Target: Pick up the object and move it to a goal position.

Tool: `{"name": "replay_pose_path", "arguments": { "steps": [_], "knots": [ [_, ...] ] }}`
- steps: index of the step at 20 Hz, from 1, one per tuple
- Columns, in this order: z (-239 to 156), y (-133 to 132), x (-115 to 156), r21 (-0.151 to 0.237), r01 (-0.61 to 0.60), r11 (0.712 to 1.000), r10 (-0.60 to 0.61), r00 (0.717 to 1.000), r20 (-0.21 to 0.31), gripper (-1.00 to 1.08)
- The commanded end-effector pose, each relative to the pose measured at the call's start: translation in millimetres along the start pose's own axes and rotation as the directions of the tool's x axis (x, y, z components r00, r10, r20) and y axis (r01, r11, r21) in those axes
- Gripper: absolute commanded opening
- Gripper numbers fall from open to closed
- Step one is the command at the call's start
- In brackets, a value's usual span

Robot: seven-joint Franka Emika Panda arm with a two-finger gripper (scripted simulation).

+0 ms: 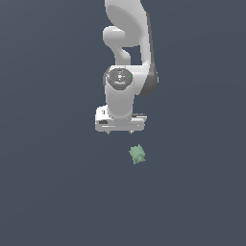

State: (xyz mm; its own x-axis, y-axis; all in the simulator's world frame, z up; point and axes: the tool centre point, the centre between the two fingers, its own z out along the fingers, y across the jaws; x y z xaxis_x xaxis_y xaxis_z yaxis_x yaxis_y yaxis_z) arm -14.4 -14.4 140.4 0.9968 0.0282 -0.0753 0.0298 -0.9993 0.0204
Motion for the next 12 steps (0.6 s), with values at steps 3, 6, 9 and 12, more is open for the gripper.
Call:
{"name": "replay_pose_path", "arguments": {
  "steps": [3,6,9,12],
  "knots": [
    [0.3,-3.4,0.3,0.002,0.006,1.000,-0.006,1.000,0.000,1.00],
    [2.0,-20.2,1.6,0.015,0.034,0.999,-0.034,0.999,-0.002,1.00],
    [3.0,-33.2,1.7,0.025,0.054,0.998,-0.053,0.999,-0.002,1.00],
    [2.9,-32.7,1.8,0.025,0.053,0.998,-0.053,0.999,-0.002,1.00]
  ]
}}
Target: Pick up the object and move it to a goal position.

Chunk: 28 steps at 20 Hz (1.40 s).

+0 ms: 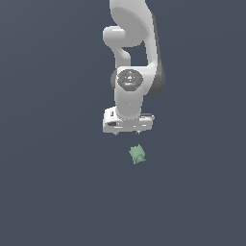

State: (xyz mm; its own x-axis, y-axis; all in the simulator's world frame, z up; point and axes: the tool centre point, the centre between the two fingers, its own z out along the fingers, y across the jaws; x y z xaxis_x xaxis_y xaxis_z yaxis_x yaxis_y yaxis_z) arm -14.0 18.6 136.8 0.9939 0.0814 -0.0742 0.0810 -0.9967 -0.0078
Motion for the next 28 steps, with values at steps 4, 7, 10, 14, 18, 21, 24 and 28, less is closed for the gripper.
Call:
{"name": "replay_pose_path", "arguments": {
  "steps": [4,7,10,14,18,21,24,28],
  "knots": [
    [3.1,-3.3,5.7,-0.002,0.021,1.000,-0.021,1.000,-0.006,1.00],
    [8.1,-9.3,14.4,-0.006,0.055,0.998,-0.055,0.998,-0.016,1.00],
    [15.7,-18.3,26.7,-0.011,0.104,0.994,-0.105,0.994,-0.029,1.00],
    [27.8,-33.0,44.7,-0.019,0.179,0.984,-0.179,0.983,-0.050,1.00],
    [36.1,-43.1,55.9,-0.024,0.226,0.974,-0.227,0.972,-0.064,1.00],
    [39.2,-47.0,59.9,-0.026,0.243,0.970,-0.245,0.967,-0.069,1.00],
    [39.4,-47.1,59.3,-0.025,0.242,0.970,-0.243,0.968,-0.068,1.00],
    [46.0,-47.0,59.8,-0.025,0.243,0.970,-0.244,0.967,-0.068,1.00]
  ]
}}
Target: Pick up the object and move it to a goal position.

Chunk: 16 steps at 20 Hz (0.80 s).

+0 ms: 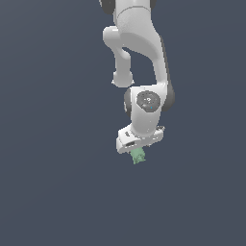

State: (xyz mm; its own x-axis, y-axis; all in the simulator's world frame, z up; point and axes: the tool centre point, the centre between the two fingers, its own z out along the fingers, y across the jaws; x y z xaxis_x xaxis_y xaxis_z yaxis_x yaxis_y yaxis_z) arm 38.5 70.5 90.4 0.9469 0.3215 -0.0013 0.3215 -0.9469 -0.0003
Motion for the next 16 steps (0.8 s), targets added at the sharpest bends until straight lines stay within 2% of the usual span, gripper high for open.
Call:
{"name": "replay_pose_path", "arguments": {
  "steps": [1,8,13,14,16],
  "knots": [
    [7.2,-0.1,-0.3,0.000,0.001,1.000,-0.001,1.000,0.001,1.00],
    [41.8,-0.7,-0.3,0.000,0.004,1.000,-0.004,1.000,-0.001,1.00],
    [47.6,-0.4,1.1,0.000,0.005,1.000,-0.005,1.000,-0.001,1.00],
    [47.6,-0.4,1.1,0.000,0.005,1.000,-0.005,1.000,-0.001,-1.00],
    [47.6,-0.4,1.1,0.000,0.005,1.000,-0.005,1.000,-0.001,-1.00]
  ]
}}
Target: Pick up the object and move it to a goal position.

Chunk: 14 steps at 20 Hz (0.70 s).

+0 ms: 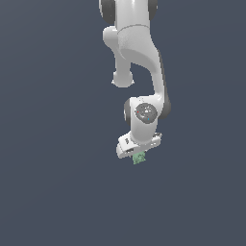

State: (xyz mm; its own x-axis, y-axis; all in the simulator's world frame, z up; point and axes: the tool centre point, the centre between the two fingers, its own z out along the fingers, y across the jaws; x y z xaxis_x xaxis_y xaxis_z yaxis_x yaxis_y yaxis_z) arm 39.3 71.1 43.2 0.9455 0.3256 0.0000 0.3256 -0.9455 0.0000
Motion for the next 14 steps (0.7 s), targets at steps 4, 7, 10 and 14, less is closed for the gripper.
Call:
{"name": "replay_pose_path", "arguments": {
  "steps": [4,7,10,14],
  "knots": [
    [0.4,-0.1,0.1,0.000,0.000,1.000,0.000,1.000,0.000,-1.00],
    [0.4,-0.1,0.1,0.000,0.000,1.000,0.000,1.000,0.000,-1.00],
    [-0.8,0.0,-0.3,0.000,0.000,1.000,0.000,1.000,0.000,-1.00],
    [-6.8,-0.8,-3.8,0.000,0.000,1.000,0.000,1.000,0.000,-1.00]
  ]
}}
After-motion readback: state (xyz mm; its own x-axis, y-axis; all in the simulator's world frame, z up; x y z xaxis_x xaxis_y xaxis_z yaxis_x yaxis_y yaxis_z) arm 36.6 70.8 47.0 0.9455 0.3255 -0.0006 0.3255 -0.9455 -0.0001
